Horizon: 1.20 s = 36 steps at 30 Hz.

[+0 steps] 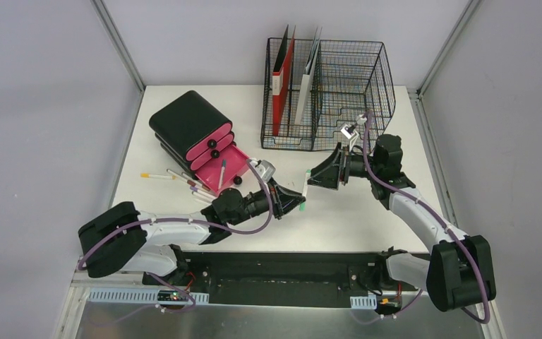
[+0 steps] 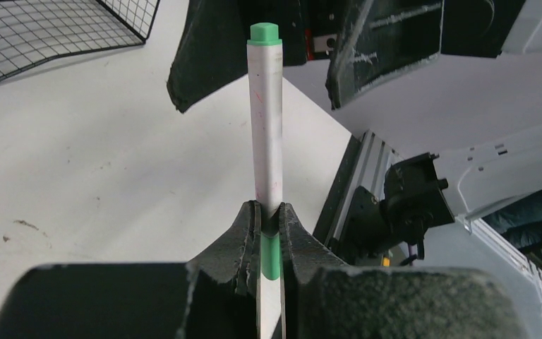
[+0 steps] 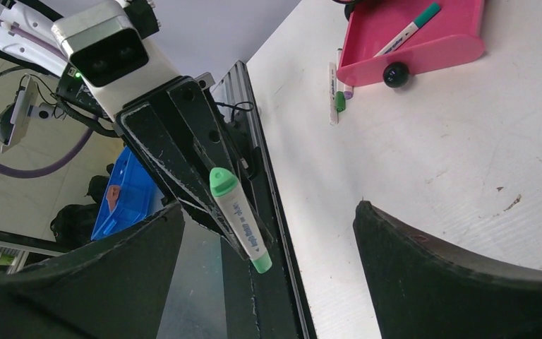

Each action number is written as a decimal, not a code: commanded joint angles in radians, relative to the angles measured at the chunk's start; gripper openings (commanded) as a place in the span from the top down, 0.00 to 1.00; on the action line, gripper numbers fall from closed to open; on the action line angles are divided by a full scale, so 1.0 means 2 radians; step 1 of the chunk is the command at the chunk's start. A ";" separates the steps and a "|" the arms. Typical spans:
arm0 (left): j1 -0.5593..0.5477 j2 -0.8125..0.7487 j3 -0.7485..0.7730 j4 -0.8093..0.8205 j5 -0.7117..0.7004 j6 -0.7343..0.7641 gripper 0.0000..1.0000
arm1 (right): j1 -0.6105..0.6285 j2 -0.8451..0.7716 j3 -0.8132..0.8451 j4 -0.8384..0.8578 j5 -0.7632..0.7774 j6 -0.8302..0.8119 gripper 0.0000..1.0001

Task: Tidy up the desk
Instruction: Place the stationery in the drawer.

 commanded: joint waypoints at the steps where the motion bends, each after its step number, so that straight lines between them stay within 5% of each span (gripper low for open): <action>1: -0.004 0.027 0.028 0.083 -0.027 -0.016 1.00 | 0.006 -0.015 -0.002 0.032 -0.002 0.006 0.08; 7: -0.004 0.065 0.042 0.105 -0.021 -0.038 1.00 | 0.015 -0.016 -0.003 0.031 -0.005 -0.001 0.22; 15: -0.004 0.084 0.045 0.112 -0.019 -0.050 0.99 | 0.020 -0.018 0.009 -0.003 0.005 -0.037 1.00; 20: -0.003 0.037 0.038 0.035 -0.019 -0.036 0.54 | 0.043 -0.011 0.041 -0.098 0.040 -0.130 1.00; 23: 0.004 -0.038 0.033 -0.073 -0.029 0.002 0.35 | 0.085 0.017 0.079 -0.179 0.076 -0.214 1.00; 26: 0.023 -0.134 0.034 -0.211 -0.027 0.046 0.26 | 0.130 0.065 0.121 -0.234 0.076 -0.214 1.00; 27: 0.032 -0.169 0.036 -0.254 -0.024 0.059 0.24 | 0.140 0.083 0.134 -0.238 0.130 -0.285 1.00; 31: 0.075 -0.297 0.061 -0.417 -0.011 0.098 0.20 | 0.180 0.159 0.206 -0.251 0.196 -0.323 1.00; 36: 0.095 -0.346 0.136 -0.577 -0.023 0.169 0.20 | 0.240 0.264 0.334 -0.289 0.265 -0.347 1.00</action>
